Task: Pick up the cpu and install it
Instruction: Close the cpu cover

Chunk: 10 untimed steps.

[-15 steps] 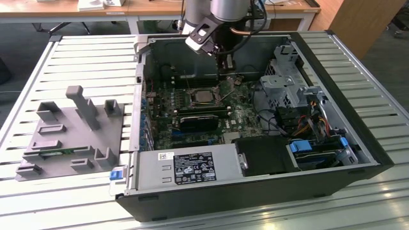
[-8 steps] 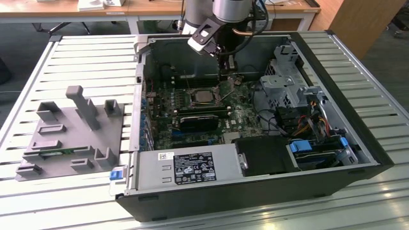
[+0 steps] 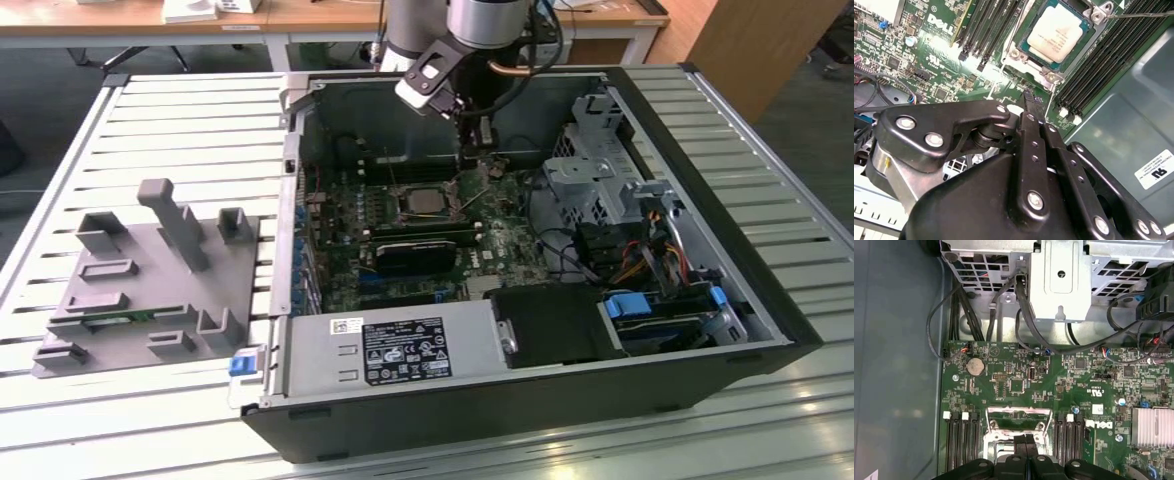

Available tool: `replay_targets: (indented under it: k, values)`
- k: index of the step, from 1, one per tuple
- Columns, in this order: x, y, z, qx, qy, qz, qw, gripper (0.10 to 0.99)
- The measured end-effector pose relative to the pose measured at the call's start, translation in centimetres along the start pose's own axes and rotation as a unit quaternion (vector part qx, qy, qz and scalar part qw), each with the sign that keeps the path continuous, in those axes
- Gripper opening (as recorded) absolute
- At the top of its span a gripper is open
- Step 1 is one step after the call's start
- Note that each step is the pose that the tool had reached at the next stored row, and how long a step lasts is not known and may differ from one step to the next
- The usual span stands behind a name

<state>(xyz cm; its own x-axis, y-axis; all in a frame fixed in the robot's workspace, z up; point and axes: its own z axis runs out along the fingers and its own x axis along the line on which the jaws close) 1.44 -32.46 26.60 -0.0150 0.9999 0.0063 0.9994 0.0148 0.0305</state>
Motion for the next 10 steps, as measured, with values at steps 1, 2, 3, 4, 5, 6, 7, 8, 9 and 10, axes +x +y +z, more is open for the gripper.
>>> replay_targets:
  k: [1, 2, 3, 4, 5, 6, 7, 8, 9, 10]
  values:
    - [0.0, 0.04, 0.03, 0.0, 0.0, 0.0, 1.0, 0.106]
    - [0.0, 0.09, 0.05, 0.0, 0.0, 0.0, 1.0, 0.106]
    - [0.0, 0.14, 0.07, 0.0, -0.0001, 0.0, 1.0, 0.106]
    - [0.0, 0.19, 0.1, 0.0, 0.0, 0.0, 1.0, 0.106]
    - [0.0, 0.25, 0.13, 0.0, 0.0, 0.0, 1.0, 0.106]
    - [0.0, 0.3, 0.16, 0.0, 0.0, 0.0, 1.0, 0.106]
    - [-0.01, 0.36, 0.19, 0.0, 0.0, 0.0, 1.0, 0.106]
    - [0.01, 0.48, 0.22, 0.0001, 0.0, 0.0, 1.0, 0.106]
    - [0.02, 0.63, 0.25, 0.0003, 0.0, 0.0, 1.0, 0.106]
    - [0.02, 0.77, 0.29, 0.0007, 0.0, 0.0, 1.0, 0.106]
